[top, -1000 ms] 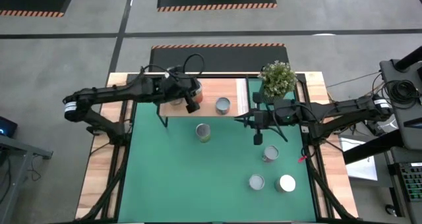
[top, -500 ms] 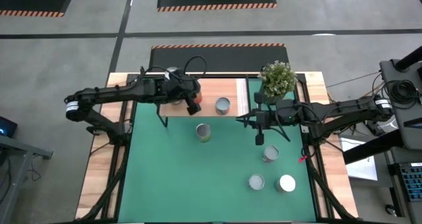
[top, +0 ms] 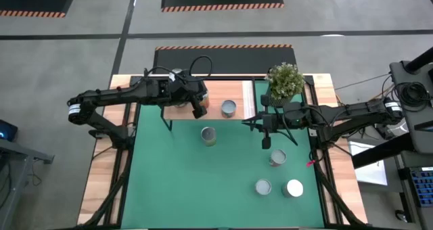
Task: Pick and place cans onto a shelf
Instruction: Adjust the canned pineapples
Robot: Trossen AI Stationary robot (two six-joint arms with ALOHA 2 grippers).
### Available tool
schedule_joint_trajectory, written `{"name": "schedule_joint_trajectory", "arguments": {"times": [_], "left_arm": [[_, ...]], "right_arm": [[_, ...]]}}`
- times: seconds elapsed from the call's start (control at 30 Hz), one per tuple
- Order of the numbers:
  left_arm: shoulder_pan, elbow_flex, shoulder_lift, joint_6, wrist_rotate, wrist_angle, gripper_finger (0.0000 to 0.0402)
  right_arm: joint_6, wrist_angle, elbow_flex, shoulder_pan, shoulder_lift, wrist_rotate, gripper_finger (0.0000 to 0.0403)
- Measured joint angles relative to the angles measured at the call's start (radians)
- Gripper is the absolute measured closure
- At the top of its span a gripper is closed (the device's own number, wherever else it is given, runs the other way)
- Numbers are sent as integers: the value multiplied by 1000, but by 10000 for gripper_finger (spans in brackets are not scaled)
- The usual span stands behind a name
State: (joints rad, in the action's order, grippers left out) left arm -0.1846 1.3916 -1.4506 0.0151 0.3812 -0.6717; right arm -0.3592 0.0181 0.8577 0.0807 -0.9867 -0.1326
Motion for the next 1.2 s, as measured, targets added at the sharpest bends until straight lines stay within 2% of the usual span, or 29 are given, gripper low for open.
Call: {"name": "schedule_joint_trajectory", "arguments": {"times": [0.2,0.27,0.63,1.2], "left_arm": [[-3,-32,-14,2,166,2,402],[-3,-40,-28,0,187,6,402],[36,-39,-34,-89,136,-5,401],[75,-40,6,-197,155,-139,401]], "right_arm": [[0,0,0,0,0,0,392],[0,0,0,0,0,0,392],[0,7,0,0,-1,0,392],[2,8,0,0,-1,0,392]]}}
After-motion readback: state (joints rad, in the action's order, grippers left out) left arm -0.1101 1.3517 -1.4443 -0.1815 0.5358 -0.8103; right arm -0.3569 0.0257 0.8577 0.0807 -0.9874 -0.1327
